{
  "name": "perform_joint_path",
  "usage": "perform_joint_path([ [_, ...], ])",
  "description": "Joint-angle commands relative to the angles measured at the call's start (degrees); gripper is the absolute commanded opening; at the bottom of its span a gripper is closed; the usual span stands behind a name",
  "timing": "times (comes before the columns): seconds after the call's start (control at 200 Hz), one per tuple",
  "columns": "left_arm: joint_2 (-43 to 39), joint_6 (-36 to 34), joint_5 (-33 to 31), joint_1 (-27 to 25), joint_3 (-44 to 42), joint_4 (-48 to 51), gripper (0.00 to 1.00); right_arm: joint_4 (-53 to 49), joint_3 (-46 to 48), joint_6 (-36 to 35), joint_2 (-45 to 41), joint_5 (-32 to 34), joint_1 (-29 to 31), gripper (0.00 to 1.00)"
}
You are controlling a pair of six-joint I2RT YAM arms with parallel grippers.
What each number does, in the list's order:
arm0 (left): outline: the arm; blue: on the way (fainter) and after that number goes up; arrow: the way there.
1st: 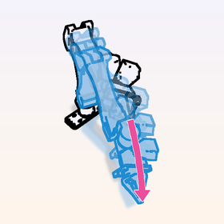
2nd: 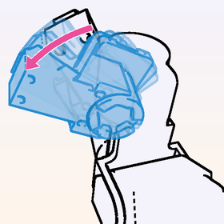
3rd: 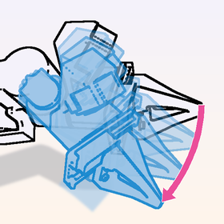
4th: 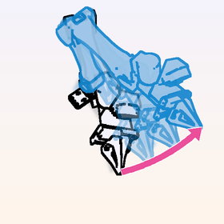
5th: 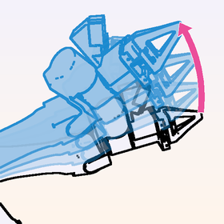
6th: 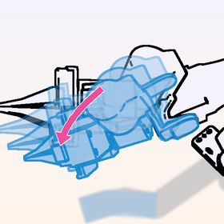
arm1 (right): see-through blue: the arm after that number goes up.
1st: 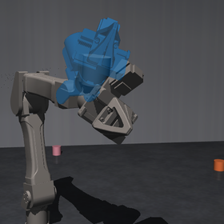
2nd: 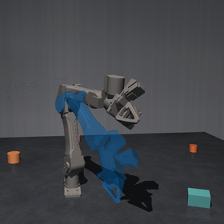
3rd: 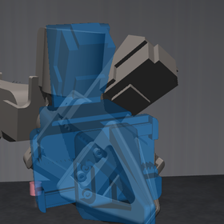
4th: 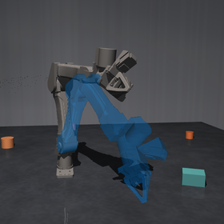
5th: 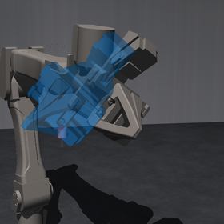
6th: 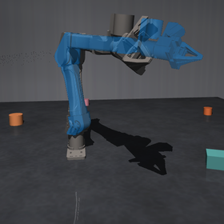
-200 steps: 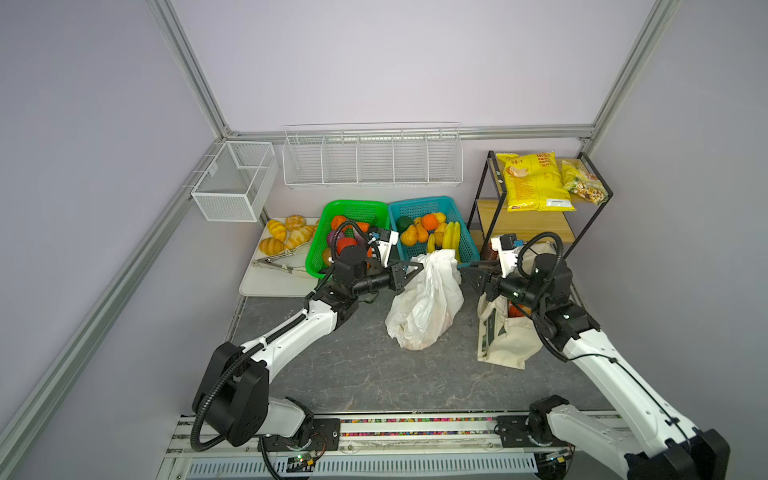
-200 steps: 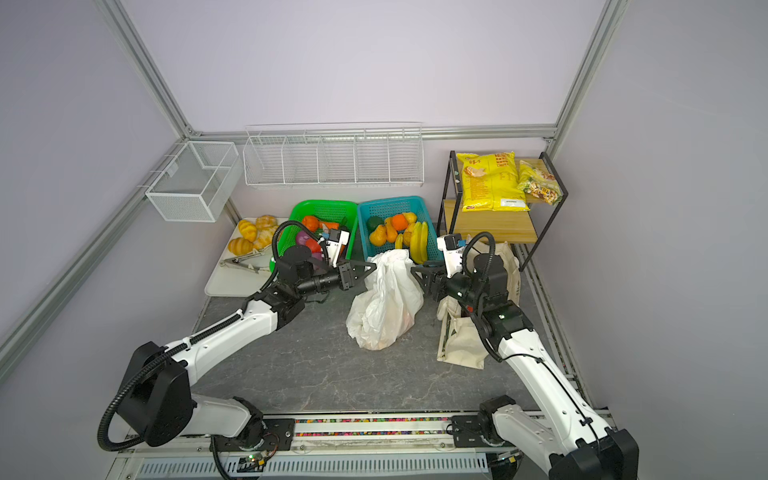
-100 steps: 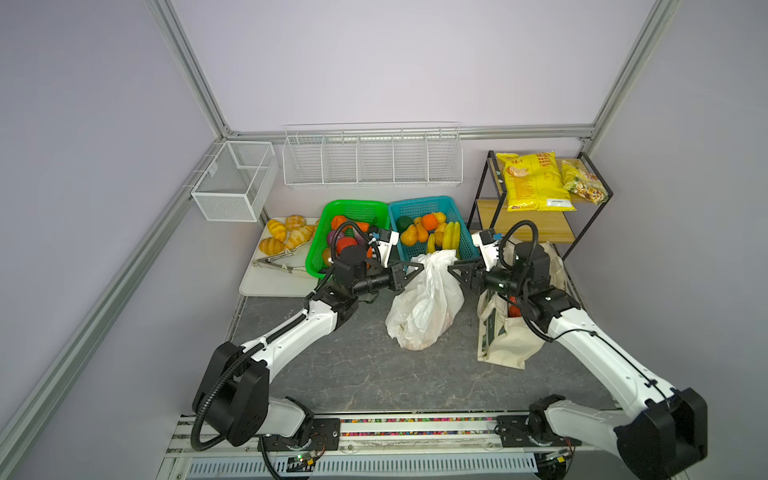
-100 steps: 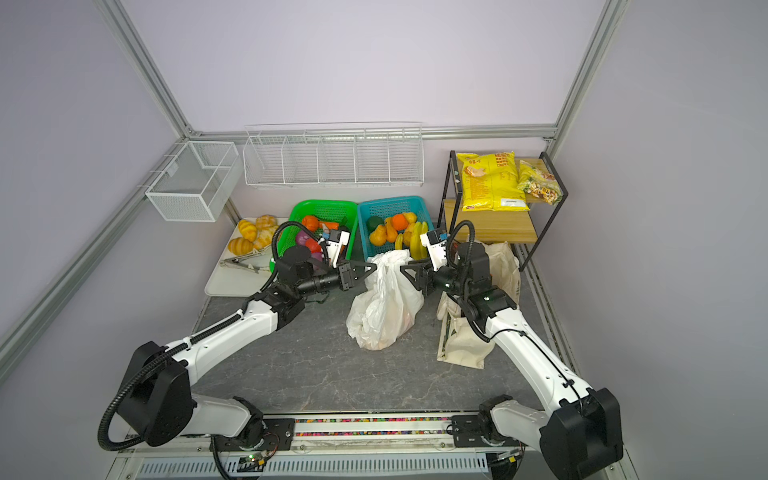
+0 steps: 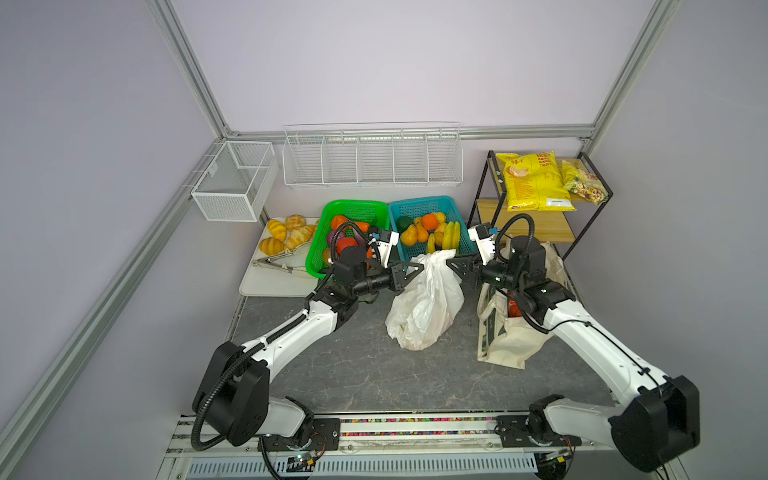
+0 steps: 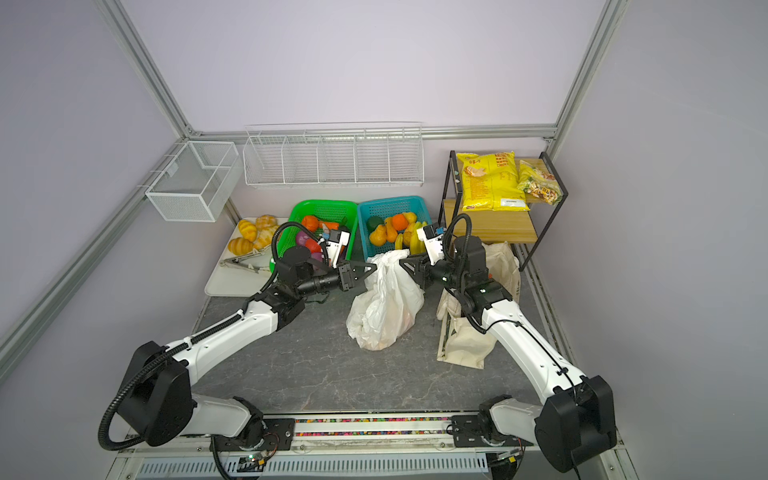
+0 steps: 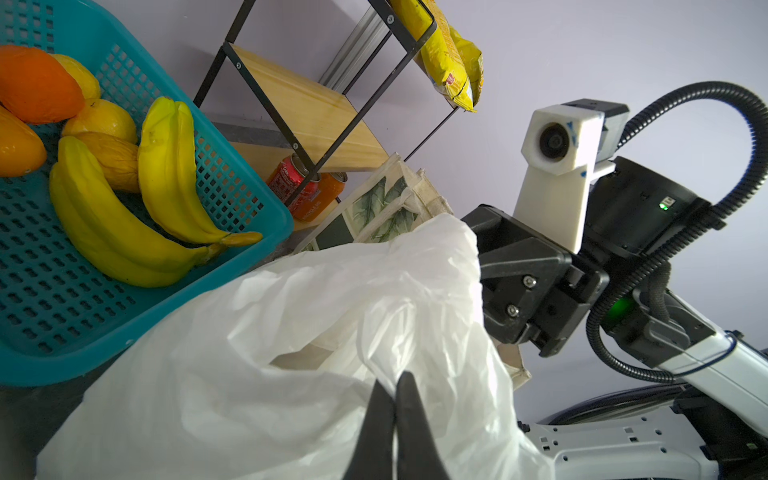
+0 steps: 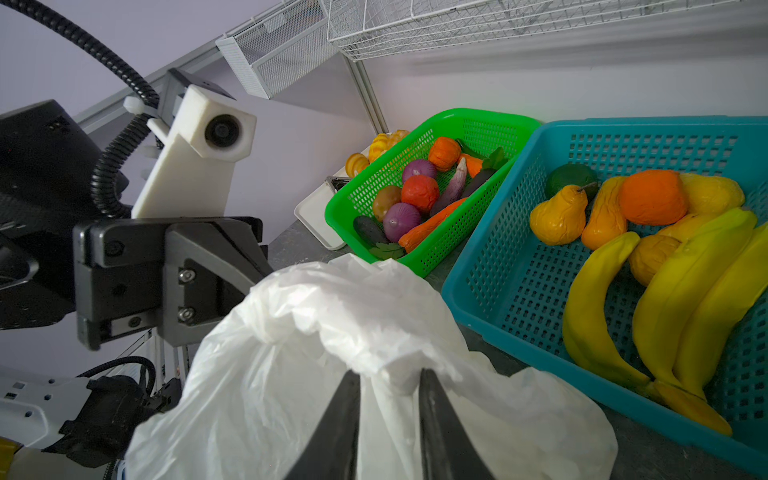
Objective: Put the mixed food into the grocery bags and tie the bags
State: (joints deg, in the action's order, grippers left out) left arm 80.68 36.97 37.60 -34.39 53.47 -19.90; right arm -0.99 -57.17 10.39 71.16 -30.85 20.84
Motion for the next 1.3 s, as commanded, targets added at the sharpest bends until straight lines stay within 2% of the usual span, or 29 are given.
perform_joint_path([
  [0.0, 0.2, -0.4, 1.0, 0.2, -0.5, -1.7, 0.0, 1.3, -1.6, -1.9, -0.2, 0.6, 0.2, 0.28],
  [0.155, 0.1, -0.4, 1.1, 0.3, -0.5, -1.9, 0.0, 0.9, -2.2, -2.3, 0.1, 0.8, 0.2, 0.25],
  [0.355, 0.0, -0.4, 0.9, 0.3, -0.6, -1.9, 0.0, -0.1, -2.2, -2.6, -0.4, 1.7, 0.3, 0.07],
  [0.56, -1.0, -0.5, -0.3, 0.3, -0.9, -1.6, 0.0, -4.5, -1.6, -2.3, -2.5, 5.3, 0.2, 0.07],
  [0.74, -3.3, -1.3, -3.6, 0.3, -1.4, 0.4, 0.0, -14.6, -2.3, -0.8, -4.7, 11.5, 0.2, 0.07],
  [0.905, -5.6, -3.2, -6.9, 0.3, -2.0, 3.5, 0.0, -20.7, -2.0, 0.3, -6.4, 14.2, 0.2, 0.07],
  [1.295, -10.2, -5.9, -13.4, 1.9, -3.2, 10.8, 0.0, -28.4, -2.6, -0.6, -3.9, 22.4, 0.2, 0.07],
])
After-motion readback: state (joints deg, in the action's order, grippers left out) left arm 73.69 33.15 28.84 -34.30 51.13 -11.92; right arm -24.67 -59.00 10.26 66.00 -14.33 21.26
